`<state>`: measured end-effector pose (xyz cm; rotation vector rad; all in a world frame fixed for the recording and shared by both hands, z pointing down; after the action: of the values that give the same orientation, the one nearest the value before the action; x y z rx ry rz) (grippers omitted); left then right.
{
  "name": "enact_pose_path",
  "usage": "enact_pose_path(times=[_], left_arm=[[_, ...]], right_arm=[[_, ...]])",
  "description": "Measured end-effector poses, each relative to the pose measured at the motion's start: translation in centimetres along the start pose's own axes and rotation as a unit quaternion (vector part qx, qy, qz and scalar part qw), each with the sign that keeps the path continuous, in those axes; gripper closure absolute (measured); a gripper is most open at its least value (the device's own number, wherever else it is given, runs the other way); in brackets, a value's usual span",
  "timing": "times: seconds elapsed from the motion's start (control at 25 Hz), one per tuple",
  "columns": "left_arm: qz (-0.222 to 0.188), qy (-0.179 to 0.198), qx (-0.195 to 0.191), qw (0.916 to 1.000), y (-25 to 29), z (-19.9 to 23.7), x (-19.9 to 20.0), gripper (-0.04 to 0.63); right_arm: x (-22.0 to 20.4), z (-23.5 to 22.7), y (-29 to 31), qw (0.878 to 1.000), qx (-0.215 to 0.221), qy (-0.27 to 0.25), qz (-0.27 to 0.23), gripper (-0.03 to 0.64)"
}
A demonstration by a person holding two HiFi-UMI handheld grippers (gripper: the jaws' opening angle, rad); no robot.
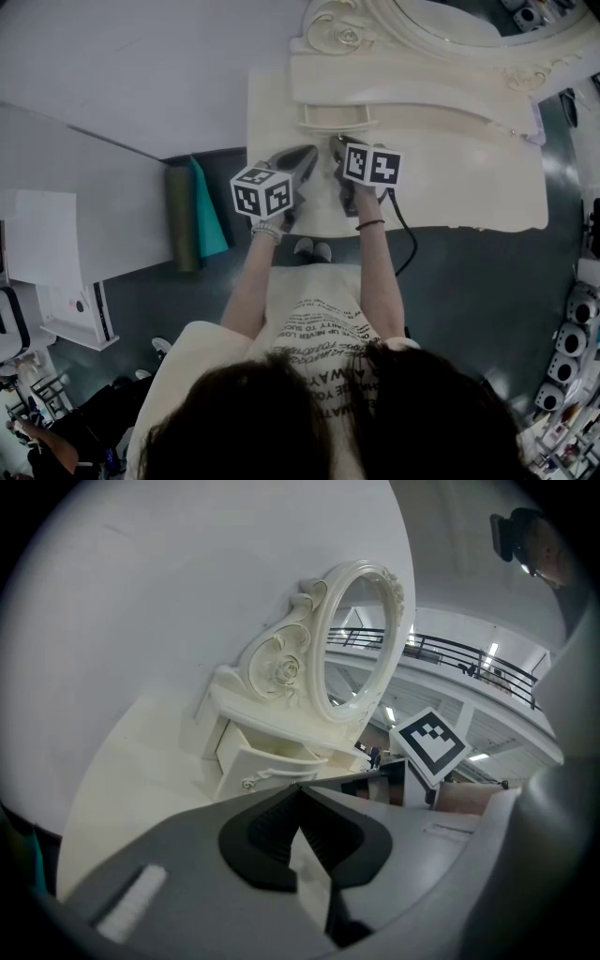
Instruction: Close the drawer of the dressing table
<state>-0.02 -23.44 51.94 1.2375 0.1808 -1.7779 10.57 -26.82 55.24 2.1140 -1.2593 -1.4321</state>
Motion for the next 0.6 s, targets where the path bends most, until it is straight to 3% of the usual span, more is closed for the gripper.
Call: enact_pose_path(times=[0.6], left_arm=[[0.000,-0.003,-0.001,1.0000,0.9,0.8,0.8,0.604]], right_arm=[[1.1,-0.2,0.8,1.000,0.001,-0.002,0.000,0.515]])
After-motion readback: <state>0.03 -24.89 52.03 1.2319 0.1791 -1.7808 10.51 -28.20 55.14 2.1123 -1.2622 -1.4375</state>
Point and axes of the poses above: the fingertips, and each gripper's own axes: y forward along the fingers, z to its left, x out of its top, the point moved 4 cm from there along -y, backward along the fingers, and after that the axes turned 4 degrees about z, right-handed, at the moved point
